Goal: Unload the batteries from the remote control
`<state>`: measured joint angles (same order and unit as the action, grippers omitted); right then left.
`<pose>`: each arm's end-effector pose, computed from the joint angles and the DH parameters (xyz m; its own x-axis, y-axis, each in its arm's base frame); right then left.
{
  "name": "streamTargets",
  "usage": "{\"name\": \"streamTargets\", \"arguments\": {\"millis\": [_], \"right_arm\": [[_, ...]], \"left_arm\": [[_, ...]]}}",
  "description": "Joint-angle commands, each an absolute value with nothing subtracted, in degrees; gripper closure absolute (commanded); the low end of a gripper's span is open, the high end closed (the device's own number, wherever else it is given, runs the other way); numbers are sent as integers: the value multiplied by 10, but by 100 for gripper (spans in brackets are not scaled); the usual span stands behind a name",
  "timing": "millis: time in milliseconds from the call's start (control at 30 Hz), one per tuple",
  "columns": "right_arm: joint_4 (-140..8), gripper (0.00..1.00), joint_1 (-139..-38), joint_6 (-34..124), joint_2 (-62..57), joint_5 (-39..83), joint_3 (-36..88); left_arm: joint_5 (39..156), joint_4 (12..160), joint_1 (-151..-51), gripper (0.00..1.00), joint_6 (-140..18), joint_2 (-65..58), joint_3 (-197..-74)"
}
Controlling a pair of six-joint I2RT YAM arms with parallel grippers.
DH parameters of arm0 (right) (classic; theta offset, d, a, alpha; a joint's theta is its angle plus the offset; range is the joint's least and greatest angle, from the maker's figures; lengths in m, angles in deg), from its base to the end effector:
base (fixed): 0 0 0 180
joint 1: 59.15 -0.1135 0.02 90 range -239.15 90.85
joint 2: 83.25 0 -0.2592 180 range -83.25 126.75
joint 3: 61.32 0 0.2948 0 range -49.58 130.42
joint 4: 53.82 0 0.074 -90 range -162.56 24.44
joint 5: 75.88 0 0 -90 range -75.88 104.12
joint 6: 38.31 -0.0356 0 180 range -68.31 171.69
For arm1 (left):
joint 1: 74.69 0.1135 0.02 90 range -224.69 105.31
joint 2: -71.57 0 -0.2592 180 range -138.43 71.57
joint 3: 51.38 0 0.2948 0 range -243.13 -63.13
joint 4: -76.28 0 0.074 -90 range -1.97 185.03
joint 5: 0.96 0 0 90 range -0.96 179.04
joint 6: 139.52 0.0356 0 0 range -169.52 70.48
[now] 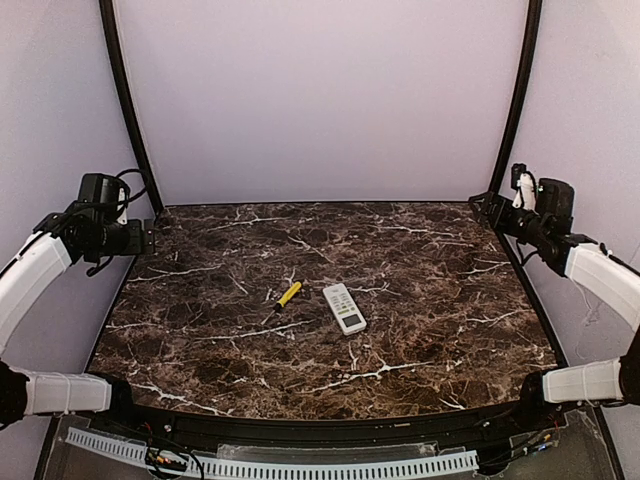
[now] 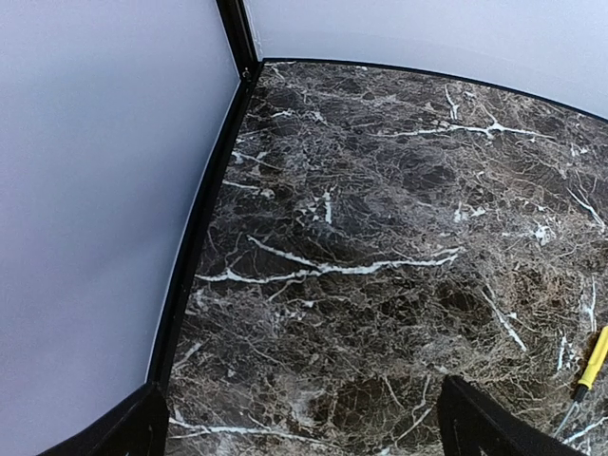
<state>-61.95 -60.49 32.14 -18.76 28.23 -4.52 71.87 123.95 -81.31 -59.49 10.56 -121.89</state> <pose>0.3046 0.0158 0.2784 -0.3429 0.3166 -0.8844 -0.1511 0.9106 0.3846 0.2695 -0.0207 0.3221 -0.5838 -0.0988 -0.8059 -0.2249 0.9734 0.0436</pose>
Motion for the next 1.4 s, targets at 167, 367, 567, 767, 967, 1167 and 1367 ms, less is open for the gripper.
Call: {"name": "streamTargets", "arguments": {"millis": [167,367,567,767,967,1167,1367], "right_arm": [[-752,1,-602,320,-156,219,39],[-770,1,-614,337,-162,252,48],[-800,1,-654,374,-123,301,76],[-844,2,-702,376,-68,288,114],[-913,1,-779,370,0,225,178],[-1002,1,-850,372,105,209,276],[-1082,1,-929,373,210,186,392]], "left_arm": [[698,1233,-813,0,-576,131,-1202],[674,1215,-813,0,-591,151,-1178],[686,1204,-812,0,-587,157,-1166],[763,1194,-813,0,-563,153,-1165],[822,1188,-812,0,-550,143,-1164],[842,1185,-812,3,-545,142,-1161],[850,1185,-813,6,-544,143,-1159]]}}
